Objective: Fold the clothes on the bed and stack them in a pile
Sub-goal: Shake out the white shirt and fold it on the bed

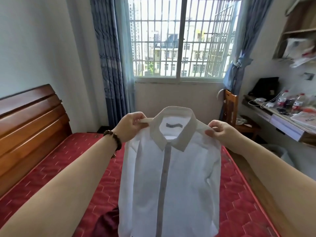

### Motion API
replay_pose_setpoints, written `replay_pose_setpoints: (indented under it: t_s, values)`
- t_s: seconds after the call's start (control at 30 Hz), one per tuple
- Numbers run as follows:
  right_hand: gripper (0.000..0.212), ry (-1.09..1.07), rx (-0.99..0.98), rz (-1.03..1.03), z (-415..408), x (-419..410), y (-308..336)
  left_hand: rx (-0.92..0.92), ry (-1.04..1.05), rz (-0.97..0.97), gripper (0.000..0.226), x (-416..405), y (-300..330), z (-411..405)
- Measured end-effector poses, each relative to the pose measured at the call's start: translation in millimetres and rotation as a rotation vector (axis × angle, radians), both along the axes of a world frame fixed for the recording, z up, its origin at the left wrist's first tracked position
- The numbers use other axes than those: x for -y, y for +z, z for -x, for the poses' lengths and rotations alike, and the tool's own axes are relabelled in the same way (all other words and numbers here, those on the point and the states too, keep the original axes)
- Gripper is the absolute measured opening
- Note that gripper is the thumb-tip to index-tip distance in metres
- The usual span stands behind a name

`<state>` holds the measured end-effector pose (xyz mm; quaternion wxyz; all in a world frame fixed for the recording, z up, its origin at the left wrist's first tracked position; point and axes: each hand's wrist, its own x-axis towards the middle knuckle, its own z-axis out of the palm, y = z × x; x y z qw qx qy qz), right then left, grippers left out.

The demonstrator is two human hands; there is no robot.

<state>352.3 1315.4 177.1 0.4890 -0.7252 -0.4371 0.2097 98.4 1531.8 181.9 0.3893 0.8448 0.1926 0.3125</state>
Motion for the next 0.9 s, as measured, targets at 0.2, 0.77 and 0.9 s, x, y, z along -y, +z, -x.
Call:
replay_pose_setpoints:
  t_s: [0.2,0.77,0.9]
  values:
    - [0.017,-0.011,0.174,-0.043,5.5,-12.8,28.7,0.003,0.009,-0.024,0.007,-11.3,26.0,1.5]
    - [0.022,0.148,0.140,-0.105,16.3,-37.7,94.6,-0.250,-0.228,0.362,0.063,-4.6,81.4,-9.0]
    - [0.025,0.128,0.132,-0.217,14.3,-40.3,96.2,-0.232,-0.316,0.425,0.042,-11.1,77.2,-5.6]
